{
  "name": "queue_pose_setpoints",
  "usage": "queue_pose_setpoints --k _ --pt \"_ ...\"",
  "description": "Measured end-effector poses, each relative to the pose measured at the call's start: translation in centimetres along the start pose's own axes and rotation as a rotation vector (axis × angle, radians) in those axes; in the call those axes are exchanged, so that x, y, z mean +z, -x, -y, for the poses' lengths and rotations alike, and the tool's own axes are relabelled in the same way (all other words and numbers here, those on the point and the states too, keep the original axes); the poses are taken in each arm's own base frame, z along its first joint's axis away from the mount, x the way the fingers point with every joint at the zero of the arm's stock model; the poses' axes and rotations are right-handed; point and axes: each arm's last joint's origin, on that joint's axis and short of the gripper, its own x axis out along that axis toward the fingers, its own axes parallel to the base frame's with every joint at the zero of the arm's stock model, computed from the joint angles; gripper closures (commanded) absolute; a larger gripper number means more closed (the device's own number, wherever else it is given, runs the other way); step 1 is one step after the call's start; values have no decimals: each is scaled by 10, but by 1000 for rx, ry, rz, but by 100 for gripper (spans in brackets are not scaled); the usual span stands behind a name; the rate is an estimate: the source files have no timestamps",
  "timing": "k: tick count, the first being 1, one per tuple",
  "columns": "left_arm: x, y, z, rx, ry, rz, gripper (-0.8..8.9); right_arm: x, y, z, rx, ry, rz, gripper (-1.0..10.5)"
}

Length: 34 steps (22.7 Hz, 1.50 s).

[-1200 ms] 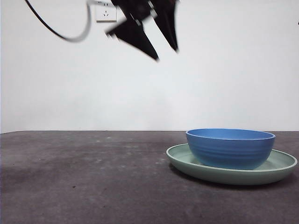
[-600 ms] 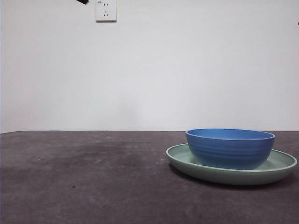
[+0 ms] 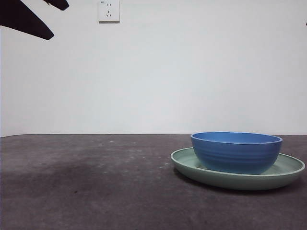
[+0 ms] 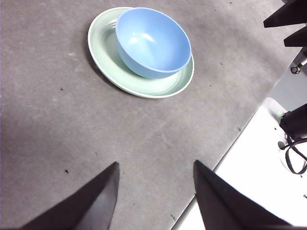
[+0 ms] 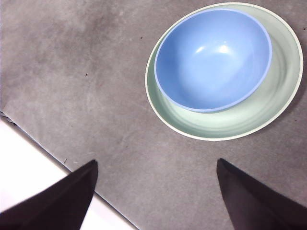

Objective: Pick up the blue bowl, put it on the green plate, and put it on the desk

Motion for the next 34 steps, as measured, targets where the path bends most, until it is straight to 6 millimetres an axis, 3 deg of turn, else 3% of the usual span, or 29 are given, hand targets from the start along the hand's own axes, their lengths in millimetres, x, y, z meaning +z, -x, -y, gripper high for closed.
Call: queue_pose_setpoints --k 9,17,20,34 --pt "1 0 0 0 -2 5 564 0 0 0 -10 -3 -1 550" --pt "1 0 0 0 -3 5 564 4 -1 12 -326 -118 32 577" --pt "1 0 0 0 -3 5 564 11 -5 19 -358 -161 51 577" --pt "0 0 0 0 -2 5 564 44 -71 85 -305 -304 -38 587"
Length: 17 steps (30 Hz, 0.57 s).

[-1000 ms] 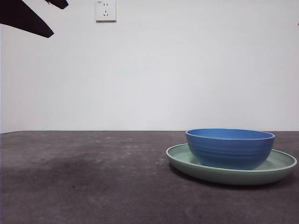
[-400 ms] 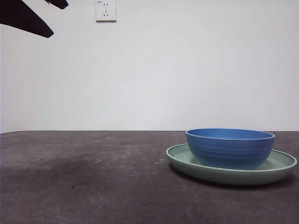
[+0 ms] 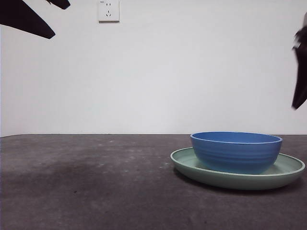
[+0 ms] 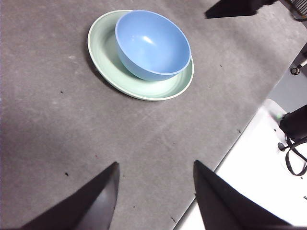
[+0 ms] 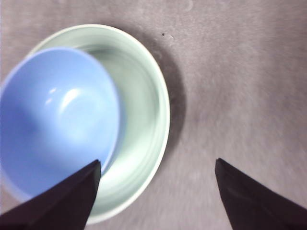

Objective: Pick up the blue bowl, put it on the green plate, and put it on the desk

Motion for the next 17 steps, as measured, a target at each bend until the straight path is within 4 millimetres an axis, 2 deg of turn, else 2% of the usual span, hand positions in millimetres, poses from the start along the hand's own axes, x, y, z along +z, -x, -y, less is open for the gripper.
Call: queue_pose_setpoints --k 3,10,17 --pt "0 0 0 0 0 0 564 5 -18 5 10 -11 -33 632" --pt "0 0 0 0 0 0 564 9 -54 16 28 -33 -98 660" --pt "0 0 0 0 0 0 564 10 -79 23 50 -49 -140 724"
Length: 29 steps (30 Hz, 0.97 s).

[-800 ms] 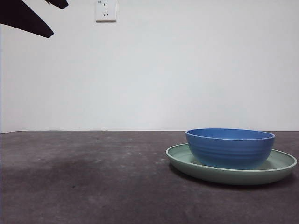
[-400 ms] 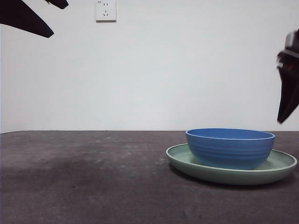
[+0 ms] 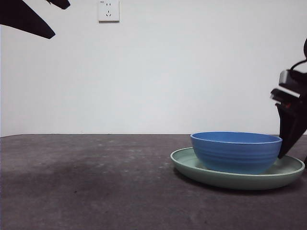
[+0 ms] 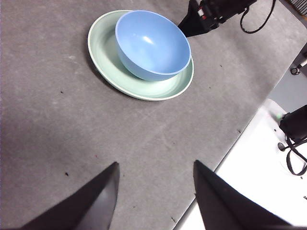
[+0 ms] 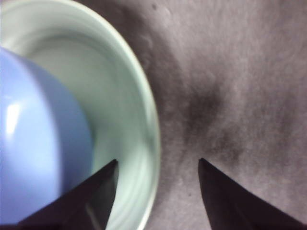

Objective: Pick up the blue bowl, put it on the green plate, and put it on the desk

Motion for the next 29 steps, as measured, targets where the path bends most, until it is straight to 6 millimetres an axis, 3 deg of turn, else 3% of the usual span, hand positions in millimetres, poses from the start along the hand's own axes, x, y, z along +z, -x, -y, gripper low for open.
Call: queue_pose_setpoints --k 8,20,29 --pt "0 0 0 0 0 0 564 1 -10 4 2 -6 -15 927" --pt "0 0 0 0 0 0 564 3 -7 2 55 -19 4 934" --pt "0 0 0 0 -1 0 564 6 20 -12 142 -8 94 934"
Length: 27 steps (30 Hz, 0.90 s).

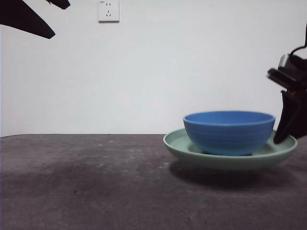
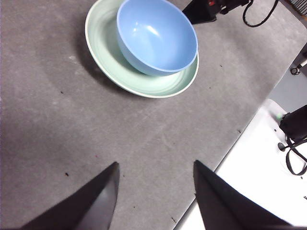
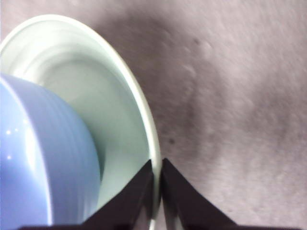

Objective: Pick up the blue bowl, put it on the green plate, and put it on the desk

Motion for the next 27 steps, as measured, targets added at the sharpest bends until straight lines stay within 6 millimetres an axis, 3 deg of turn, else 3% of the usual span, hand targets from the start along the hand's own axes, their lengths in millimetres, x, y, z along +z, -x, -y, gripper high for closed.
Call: queue_pose_setpoints --k 10,20,27 --pt "0 0 0 0 -1 1 564 5 5 -24 103 -4 71 934" --pt "0 0 0 0 -1 1 564 -1 -15 -66 147 30 77 934" --pt "0 0 0 0 -1 0 564 7 -39 -88 126 49 40 934"
